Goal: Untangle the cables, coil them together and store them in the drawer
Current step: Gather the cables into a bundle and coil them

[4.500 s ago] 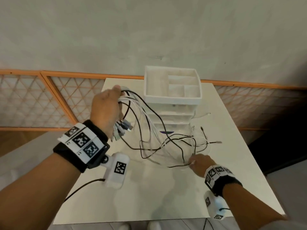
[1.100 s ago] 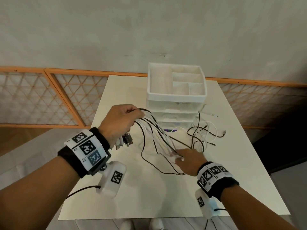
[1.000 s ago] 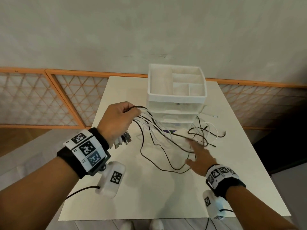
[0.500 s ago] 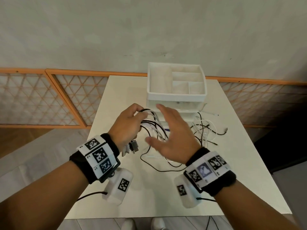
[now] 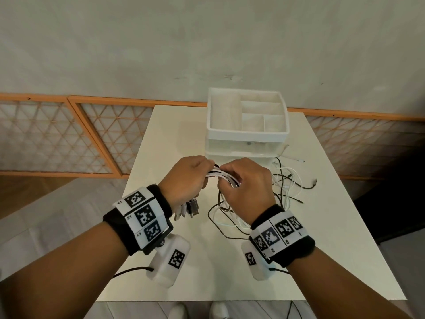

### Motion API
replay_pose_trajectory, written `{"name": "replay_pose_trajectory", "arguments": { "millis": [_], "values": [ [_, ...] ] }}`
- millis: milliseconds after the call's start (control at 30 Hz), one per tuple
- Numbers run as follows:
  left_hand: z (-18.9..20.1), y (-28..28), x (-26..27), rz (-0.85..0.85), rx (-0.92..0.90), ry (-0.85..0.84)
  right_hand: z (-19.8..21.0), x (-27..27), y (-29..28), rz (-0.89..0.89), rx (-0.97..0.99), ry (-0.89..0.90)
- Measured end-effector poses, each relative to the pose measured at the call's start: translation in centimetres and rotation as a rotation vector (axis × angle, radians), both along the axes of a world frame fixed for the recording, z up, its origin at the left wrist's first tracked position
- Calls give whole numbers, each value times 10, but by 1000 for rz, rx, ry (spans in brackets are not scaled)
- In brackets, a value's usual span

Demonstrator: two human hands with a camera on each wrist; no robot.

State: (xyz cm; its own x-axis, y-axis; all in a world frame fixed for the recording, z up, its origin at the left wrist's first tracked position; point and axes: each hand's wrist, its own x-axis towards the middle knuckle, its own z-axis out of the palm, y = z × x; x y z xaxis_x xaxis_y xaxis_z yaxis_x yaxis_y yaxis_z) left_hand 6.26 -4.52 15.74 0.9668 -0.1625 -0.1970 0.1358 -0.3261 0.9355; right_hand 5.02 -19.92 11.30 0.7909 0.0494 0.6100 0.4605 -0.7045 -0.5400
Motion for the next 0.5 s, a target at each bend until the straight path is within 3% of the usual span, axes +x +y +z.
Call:
{"name": "replay_pose_trajectory", "arguments": {
  "millis": [267,367,500],
  "values": [
    [-6,-10,0,38,-27,-36,-11,5,-5,-5,-139,238],
    [3,-4,3,91,-110,-97,-33,11,-25,-15,-210,551],
    [24,14,12,176,-230,-189,-89,6,-84,-236,-547,906]
  ]
}}
